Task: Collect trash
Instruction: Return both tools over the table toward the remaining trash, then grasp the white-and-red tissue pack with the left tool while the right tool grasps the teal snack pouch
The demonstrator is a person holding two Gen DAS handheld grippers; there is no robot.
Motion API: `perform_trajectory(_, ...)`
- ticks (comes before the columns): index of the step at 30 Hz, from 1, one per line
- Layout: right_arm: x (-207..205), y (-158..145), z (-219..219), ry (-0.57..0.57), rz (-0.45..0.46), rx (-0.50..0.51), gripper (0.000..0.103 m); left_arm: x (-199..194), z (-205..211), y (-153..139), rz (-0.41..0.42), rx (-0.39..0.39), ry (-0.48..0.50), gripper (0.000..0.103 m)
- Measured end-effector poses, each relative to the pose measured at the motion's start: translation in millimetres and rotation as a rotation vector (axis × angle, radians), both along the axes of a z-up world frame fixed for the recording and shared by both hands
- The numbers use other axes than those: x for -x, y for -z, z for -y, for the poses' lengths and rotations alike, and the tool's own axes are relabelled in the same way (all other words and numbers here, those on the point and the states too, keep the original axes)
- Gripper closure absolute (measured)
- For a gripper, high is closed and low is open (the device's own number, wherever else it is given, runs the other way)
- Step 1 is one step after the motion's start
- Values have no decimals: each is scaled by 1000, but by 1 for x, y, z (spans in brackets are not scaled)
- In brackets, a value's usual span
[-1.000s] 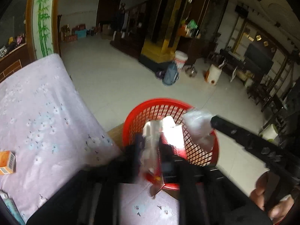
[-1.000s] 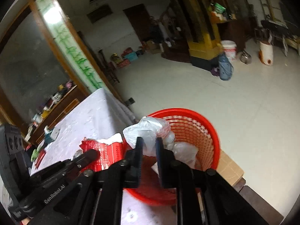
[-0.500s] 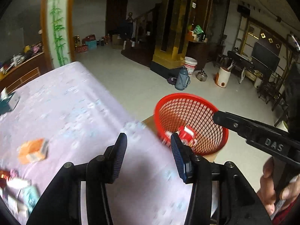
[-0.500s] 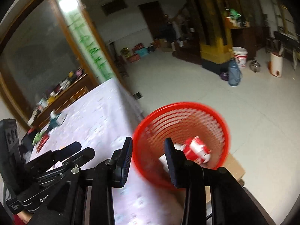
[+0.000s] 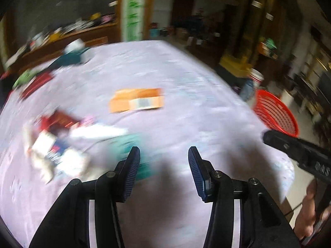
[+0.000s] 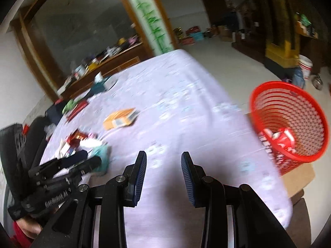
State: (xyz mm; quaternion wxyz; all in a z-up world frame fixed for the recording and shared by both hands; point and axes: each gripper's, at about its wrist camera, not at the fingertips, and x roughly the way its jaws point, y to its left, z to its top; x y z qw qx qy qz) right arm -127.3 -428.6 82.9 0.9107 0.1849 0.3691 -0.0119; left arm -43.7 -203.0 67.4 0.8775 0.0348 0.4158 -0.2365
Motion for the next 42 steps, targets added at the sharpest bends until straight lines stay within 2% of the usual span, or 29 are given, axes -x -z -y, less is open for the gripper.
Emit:
perform_trajectory(3,-10,3,-24,-33,-10,-2,66,-12,-46,6,-36,27,-84,56)
perform_trajectory(10,-22,2,-56,-89,-26,41,66,-32,-141,4,-34,80,-317,56)
perform_trajectory(13,-27,1,-60,-94,-26,43,66,-51,-167,5,-38,92,-414,56)
perform_trajectory(15,-28,1,-63,-99,-25,42,66,-67,-180,13,-82,91,-460,57)
perform_trajectory(16,-28,2,-65,-103,-25,40,66,-76,-186,19,-116,123,-460,57)
perform_trajectory(17,-29,2,-67,-110,-26,41,66,-83,-187,24,-142,120,-462,56)
perform_trajectory(20,-29,3,-70,-115,-31,48,66,-94,-190,31,-172,158,-471,56)
perform_trajectory(23,-31,3,-73,-125,-38,53,66,-103,-187,33,-157,131,-486,57)
perform_trajectory(25,-33,2,-75,-133,-42,56,66,-109,-186,38,-172,153,-472,57)
perform_trajectory(31,-42,3,-87,-162,-50,59,66,-104,-176,37,-121,79,-452,57)
perform_trajectory(35,-47,3,-94,-173,-52,71,66,-92,-181,32,-109,88,-436,57)
perform_trajectory(40,-52,5,-98,-172,-59,69,66,-85,-197,28,-104,129,-468,57)
perform_trajectory(42,-52,6,-98,-173,-60,67,66,-87,-198,29,-104,118,-477,57)
